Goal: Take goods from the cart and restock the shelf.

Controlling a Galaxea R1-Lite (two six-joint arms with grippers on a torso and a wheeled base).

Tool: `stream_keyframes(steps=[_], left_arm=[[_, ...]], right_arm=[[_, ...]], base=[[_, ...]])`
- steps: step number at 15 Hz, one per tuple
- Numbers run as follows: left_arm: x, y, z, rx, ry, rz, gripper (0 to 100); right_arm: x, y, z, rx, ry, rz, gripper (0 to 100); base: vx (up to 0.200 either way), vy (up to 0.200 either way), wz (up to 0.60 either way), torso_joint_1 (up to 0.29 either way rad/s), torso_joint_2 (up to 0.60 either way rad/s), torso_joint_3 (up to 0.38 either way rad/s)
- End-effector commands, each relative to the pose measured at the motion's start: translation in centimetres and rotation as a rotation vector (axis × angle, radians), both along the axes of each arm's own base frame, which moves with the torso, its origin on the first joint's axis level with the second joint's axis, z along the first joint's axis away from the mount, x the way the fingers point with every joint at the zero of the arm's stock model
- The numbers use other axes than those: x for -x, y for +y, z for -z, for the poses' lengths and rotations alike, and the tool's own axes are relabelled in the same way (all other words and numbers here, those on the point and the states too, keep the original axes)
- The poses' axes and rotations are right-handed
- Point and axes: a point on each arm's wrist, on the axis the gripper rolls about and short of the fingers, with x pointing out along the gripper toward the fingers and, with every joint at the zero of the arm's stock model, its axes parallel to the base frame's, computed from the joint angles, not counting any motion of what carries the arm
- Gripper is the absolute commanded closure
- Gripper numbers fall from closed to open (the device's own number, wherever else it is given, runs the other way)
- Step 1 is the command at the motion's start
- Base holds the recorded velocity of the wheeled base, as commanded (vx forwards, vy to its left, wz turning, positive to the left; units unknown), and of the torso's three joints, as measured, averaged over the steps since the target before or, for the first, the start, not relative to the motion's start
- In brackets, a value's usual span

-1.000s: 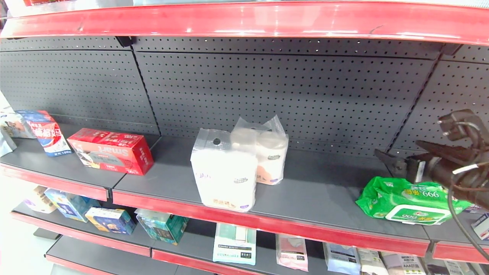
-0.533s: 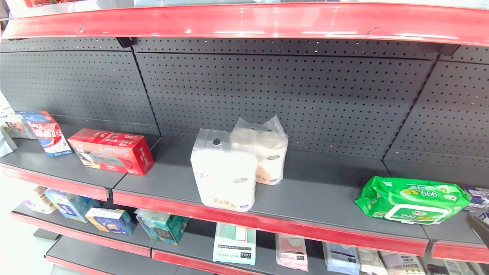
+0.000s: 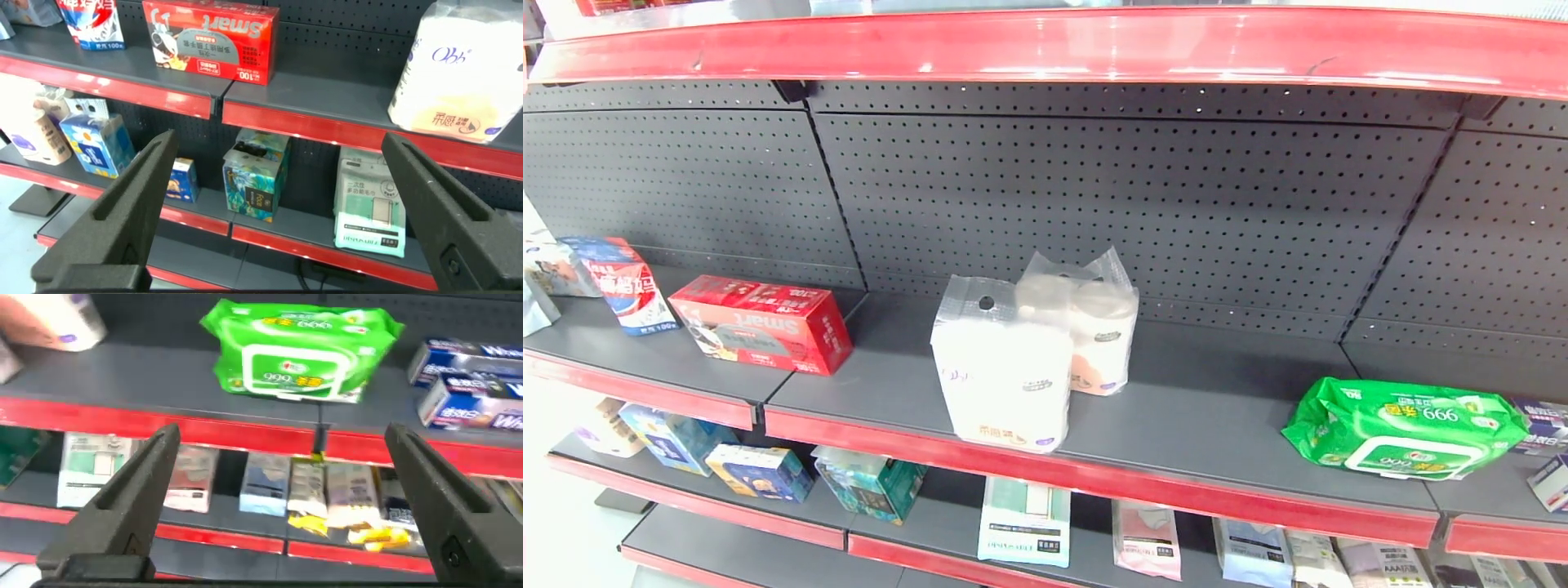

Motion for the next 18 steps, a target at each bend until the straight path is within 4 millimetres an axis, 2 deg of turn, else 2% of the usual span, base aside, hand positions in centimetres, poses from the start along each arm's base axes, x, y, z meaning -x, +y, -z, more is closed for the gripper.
stream_keyframes(steps=[1,6,13,18], left_arm=[[0.00,0.00,0.00,0.000,-0.001,-0.001,0],[0.00,0.00,0.00,0.000,-0.001,0.001,0],[0.00,-0.09,0.03,-0.058,0.005,0.042,0],[0.00,-0.10,0.03,-0.060,0.005,0.043,0]], right_arm=[[0.44,-0.16,0.21,-0.014,-0.053,-0.099,0],[0.88,-0.27,0.31,-0.073,-0.116,0.017,0],[0.87,-0.18,0.34,-0.031,-0.110,-0.023,0],[0.87,-0.15,0.33,-0.038,-0.111,-0.035,0]], base=[[0.000,0.000,0.00,0.000,0.00,0.000],[0.000,0.000,0.00,0.000,0.00,0.000],[0.000,0.000,0.00,0.000,0.00,0.000],[0.000,0.000,-0.60,0.003,0.00,0.003]])
